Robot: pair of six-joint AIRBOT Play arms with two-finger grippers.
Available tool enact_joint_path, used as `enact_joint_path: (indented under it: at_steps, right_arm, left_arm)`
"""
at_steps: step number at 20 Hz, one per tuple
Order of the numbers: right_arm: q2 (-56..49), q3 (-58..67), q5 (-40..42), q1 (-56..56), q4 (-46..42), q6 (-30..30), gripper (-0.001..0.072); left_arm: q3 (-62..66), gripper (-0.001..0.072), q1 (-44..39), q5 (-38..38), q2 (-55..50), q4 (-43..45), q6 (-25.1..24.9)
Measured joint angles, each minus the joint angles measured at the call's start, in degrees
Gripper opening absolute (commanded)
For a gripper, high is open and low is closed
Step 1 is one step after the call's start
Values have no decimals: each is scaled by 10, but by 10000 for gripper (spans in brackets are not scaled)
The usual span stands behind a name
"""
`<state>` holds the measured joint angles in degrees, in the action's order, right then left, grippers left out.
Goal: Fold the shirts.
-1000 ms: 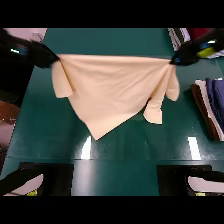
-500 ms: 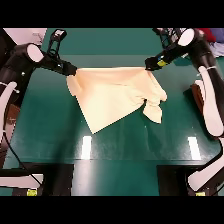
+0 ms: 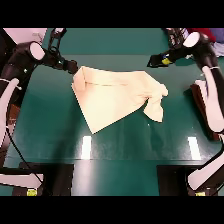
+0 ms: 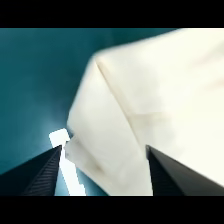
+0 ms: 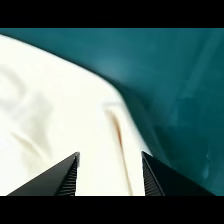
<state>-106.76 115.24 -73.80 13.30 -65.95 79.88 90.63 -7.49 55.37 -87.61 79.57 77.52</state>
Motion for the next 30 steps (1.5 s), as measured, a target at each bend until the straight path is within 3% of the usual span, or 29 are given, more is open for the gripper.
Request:
enact_joint_path:
  at_steps: [6, 11, 17, 20, 30]
  right_arm:
    - [56, -7, -147, -66, 68, -23, 455]
    - [146, -127, -184, -94, 88, -38, 455]
    - [278, -328, -144, -108, 94, -52, 455]
    - [330, -394, -104, -110, 94, -54, 455]
    - [400, -448, -56, -110, 95, -55, 455]
  left_arm:
    - [-9, 615, 47, 117, 49, -39, 40]
    - [-196, 615, 56, 112, 138, -116, 56]
    - [-458, 615, 57, 59, 250, -251, 63]
    - [-540, 615, 57, 42, 276, -322, 38]
    - [-642, 615, 52, 13, 291, -432, -17]
